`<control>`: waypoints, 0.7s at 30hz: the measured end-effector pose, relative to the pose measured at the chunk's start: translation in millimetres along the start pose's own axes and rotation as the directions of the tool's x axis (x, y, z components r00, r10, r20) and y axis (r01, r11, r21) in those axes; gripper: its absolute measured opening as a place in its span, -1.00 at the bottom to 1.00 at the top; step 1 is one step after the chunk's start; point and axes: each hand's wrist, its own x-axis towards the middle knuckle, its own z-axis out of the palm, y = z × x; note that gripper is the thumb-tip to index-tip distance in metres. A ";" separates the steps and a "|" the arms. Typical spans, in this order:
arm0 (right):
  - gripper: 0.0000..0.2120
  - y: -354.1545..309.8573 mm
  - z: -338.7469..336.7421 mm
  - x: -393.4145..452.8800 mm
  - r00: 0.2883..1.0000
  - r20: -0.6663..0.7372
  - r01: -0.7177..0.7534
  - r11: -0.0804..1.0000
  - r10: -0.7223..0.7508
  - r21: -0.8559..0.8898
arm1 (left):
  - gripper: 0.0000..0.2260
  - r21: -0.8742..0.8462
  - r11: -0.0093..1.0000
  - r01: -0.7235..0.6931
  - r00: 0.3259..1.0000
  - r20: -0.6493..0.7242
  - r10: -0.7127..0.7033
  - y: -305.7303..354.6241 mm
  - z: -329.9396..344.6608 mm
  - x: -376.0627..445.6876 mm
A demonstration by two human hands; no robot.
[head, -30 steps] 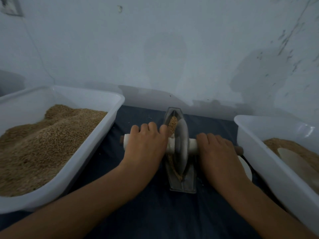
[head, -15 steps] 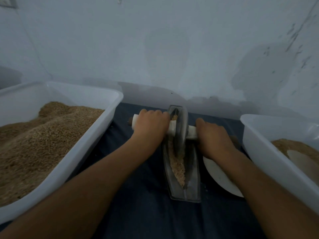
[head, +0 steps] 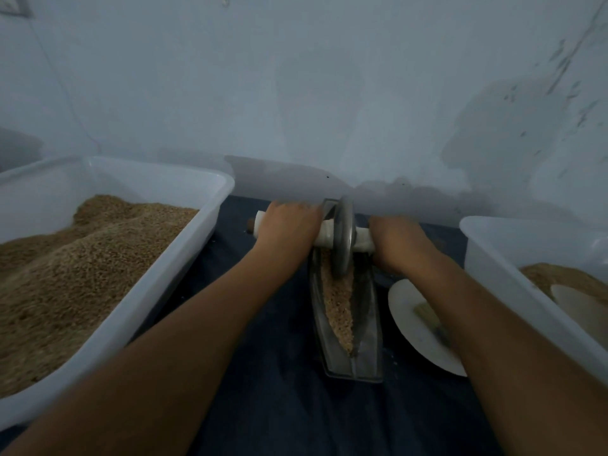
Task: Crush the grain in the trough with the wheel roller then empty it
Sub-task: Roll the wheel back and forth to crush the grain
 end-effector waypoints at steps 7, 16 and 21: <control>-0.74 -11.3 -4.7 -52.5 0.993 -0.113 0.027 0.999 -0.024 0.024 | -0.60 0.006 1.000 -0.001 1.000 0.022 0.001 10.0 -14.1 -41.1; -0.75 -32.8 -24.8 -116.7 0.909 -0.407 0.074 0.996 -0.084 -0.040 | -0.56 -0.004 1.000 0.015 0.999 0.046 -0.015 17.1 -36.4 -89.7; -0.70 -29.4 -16.7 -112.5 0.898 -0.434 0.077 0.997 -0.065 0.010 | -0.56 0.022 1.000 0.018 0.999 0.040 -0.018 18.9 -32.6 -83.8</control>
